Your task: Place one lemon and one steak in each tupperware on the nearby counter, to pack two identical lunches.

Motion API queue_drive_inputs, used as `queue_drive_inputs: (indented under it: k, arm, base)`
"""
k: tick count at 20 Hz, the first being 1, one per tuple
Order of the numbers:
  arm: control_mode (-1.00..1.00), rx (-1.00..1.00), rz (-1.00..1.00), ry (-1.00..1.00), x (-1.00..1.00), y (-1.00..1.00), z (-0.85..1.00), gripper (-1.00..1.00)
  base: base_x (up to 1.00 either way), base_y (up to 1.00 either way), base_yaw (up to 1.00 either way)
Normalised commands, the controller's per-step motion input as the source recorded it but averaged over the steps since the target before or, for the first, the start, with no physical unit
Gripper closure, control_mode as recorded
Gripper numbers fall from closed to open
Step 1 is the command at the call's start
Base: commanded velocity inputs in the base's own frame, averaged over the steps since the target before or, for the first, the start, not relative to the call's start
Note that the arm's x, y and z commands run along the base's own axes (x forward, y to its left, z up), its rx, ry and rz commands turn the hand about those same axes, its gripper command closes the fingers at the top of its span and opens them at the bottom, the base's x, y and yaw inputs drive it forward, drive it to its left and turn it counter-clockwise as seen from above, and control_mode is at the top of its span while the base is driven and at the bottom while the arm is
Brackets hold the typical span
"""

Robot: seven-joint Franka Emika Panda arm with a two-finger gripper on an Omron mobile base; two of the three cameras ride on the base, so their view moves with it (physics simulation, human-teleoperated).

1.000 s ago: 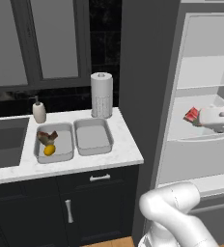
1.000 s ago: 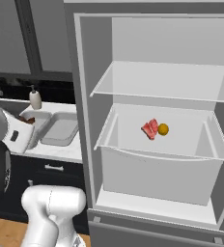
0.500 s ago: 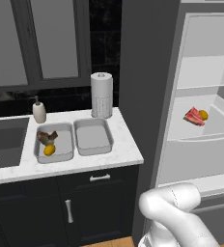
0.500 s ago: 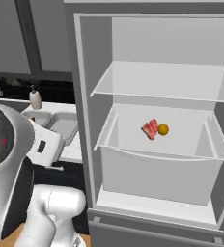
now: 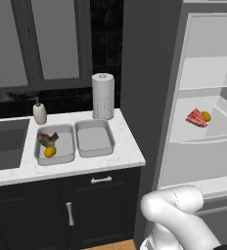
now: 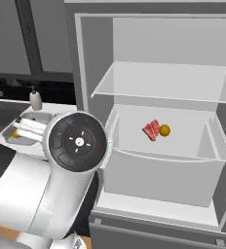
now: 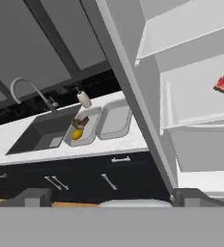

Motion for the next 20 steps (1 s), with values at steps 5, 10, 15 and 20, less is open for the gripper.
queue_drive_inputs:
  k: [5,10,15,20]
  arm:
    - [-1.00,-0.30,-0.02,0.00,0.75,-0.09,-0.01,-1.00]
    - [-1.00,-0.30,0.00,0.00,0.77,0.01,-0.09,-1.00]
    - [-1.00,-0.17,0.00,0.00,0.16,0.00,-0.42,-1.00]
    - [-1.00,-0.01,0.02,0.00,0.03,-0.06,-0.18,-1.00]
  base:
    - [0.00,0.00,0.00]
    - [0.00,0.00,0.00]
    - [0.00,0.00,0.00]
    - [0.00,0.00,0.00]
